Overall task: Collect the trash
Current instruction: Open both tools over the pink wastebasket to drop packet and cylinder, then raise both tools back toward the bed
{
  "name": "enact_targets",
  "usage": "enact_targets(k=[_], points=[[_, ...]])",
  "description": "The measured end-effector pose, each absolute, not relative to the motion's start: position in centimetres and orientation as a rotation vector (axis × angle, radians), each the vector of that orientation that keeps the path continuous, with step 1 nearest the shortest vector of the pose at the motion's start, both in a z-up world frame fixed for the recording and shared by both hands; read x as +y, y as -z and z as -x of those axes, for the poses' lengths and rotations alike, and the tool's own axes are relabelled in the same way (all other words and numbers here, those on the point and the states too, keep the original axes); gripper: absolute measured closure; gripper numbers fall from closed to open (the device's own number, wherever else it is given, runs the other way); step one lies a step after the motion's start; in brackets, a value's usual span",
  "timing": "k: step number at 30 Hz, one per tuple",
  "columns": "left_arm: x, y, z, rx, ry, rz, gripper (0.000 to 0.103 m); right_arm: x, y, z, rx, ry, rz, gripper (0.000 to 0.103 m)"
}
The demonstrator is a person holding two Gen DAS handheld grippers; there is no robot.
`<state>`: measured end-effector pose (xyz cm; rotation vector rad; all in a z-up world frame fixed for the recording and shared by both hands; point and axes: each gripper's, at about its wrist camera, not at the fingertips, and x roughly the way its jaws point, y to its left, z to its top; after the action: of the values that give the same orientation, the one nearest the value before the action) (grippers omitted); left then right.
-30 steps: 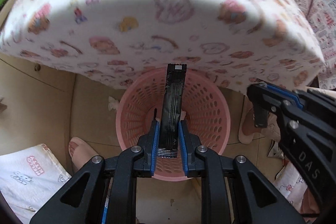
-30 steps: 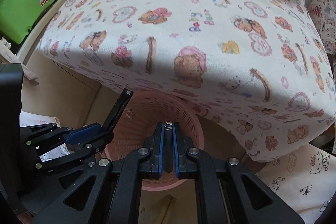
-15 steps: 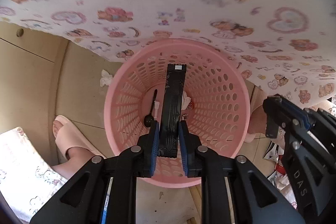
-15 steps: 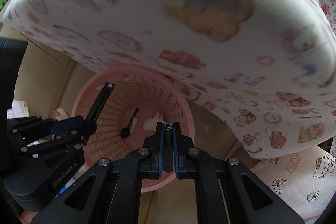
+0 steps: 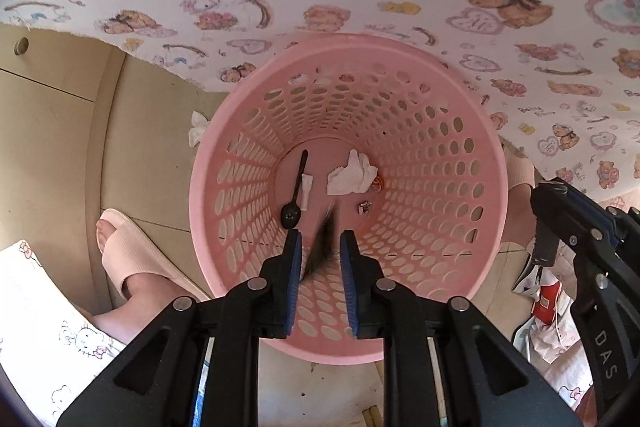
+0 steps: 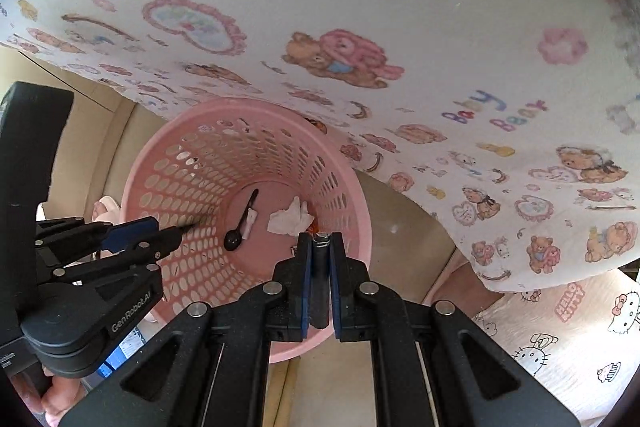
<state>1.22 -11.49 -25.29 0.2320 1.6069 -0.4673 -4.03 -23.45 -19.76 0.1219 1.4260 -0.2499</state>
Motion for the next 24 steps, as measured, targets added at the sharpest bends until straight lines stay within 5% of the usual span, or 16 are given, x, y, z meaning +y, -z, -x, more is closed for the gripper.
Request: enact_targets(k=[1, 5, 11, 24], points=[[-11.4, 25.3, -1.2, 1.607, 0.468, -0.231, 0.084, -23.4, 19.8, 4.0, 1.426, 0.247, -0.122, 0.094], [-11.5, 25.4, -1.2, 1.603, 0.439, -0.255, 0.054, -23.5, 20.0, 3.9, 1.438, 0.256, -0.127, 0.091], [-11.2, 25.1, -1.4, 1.607, 0.419, -0.254, 0.053, -23.4, 20.1, 3.9, 1.436, 0.265, -0.13, 0.069], [-10.4, 21.2, -1.4, 1.517, 0.36, -0.292, 0.05, -24.4, 18.7, 3.7, 1.384, 0.271, -0.144, 0.045]])
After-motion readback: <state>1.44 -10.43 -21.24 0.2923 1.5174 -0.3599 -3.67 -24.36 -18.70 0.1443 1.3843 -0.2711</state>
